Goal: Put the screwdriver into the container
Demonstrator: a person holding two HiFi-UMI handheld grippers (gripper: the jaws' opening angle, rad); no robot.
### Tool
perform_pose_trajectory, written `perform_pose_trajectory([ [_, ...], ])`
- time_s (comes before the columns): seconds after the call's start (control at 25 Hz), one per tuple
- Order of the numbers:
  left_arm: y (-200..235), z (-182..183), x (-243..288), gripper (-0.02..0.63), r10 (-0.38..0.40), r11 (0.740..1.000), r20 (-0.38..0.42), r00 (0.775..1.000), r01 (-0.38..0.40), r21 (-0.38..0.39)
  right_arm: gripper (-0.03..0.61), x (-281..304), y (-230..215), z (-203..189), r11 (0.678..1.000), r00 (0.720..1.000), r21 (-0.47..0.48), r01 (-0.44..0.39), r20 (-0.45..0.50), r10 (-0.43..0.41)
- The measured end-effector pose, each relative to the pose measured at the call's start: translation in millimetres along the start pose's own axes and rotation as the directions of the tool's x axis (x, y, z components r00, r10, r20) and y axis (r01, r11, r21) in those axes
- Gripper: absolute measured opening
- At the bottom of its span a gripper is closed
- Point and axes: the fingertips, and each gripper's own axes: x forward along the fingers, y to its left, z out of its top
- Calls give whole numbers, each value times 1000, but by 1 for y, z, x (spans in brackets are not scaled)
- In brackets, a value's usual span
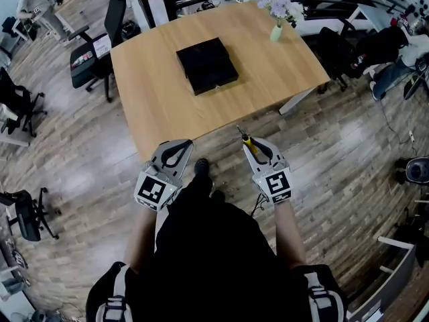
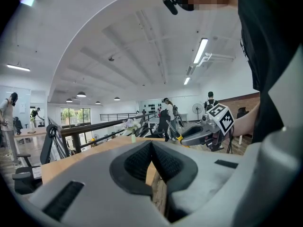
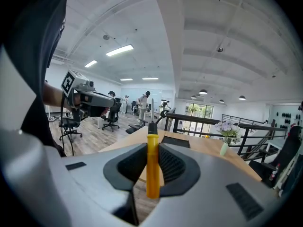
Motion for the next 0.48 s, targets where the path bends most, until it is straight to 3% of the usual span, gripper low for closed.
perform_pose_trajectory([
  [0.48,51,11,50,22,-35,999,-8,999,35,10,86,52,-41,13,1000,1000,26,15,4,-15],
])
